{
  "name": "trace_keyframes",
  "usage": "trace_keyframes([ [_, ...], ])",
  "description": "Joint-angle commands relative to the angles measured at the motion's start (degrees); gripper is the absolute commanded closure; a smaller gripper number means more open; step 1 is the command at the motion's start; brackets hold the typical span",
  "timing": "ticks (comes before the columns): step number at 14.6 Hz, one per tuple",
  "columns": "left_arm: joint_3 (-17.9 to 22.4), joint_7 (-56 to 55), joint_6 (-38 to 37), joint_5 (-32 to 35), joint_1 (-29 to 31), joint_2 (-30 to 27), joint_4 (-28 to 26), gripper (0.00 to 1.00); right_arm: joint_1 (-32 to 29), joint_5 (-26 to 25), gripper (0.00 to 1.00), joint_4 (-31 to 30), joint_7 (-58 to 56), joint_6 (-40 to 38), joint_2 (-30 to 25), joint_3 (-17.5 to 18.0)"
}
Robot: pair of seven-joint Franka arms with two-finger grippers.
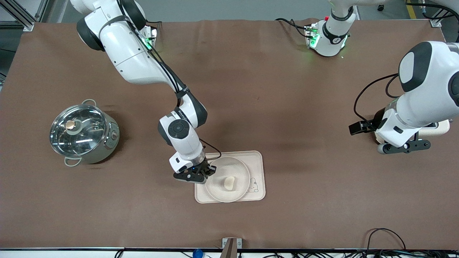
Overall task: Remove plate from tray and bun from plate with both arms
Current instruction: 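Grasp the plate rim with the right gripper while the left gripper approaches, then lift the plate off the tray with the right gripper while the left gripper follows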
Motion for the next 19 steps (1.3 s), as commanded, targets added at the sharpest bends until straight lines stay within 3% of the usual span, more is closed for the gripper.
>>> trace_keyframes([
  [1, -0.2, -0.4, -0.7, -0.7, -0.1, 0.2, 0.3, 0.0, -0.6, -1.0, 1.0, 0.6, 0.9, -0.3, 0.3, 0.6],
  [6, -0.4, -0.6, -0.6, -0.6, -2.1, 0.1, 1.1, 0.0, -0.9, 4.7, 1.0, -1.1, 1.2, -0.6, -4.4, 1.2],
  [10, -0.5, -6.9, -0.6, -0.5, -5.2, 0.1, 1.9, 0.0, -0.7, 5.3, 1.0, -6.9, 0.8, -1.2, -10.9, 1.2],
  [12, -1.0, -12.1, -0.7, -0.7, -7.9, 0.1, 1.1, 0.0, -0.4, 5.3, 1.0, -12.2, 0.8, -0.7, -14.0, 1.1],
  [16, -1.1, -28.0, -0.3, -0.7, -14.7, 3.3, -0.3, 0.0, 1.2, 5.3, 1.0, -28.7, 0.8, -0.3, -26.1, 1.2],
  [19, -1.1, -39.3, 2.2, -0.4, -19.8, 7.0, -0.2, 0.01, 2.3, 5.3, 1.0, -40.7, 0.7, 6.8, -32.0, 1.2],
])
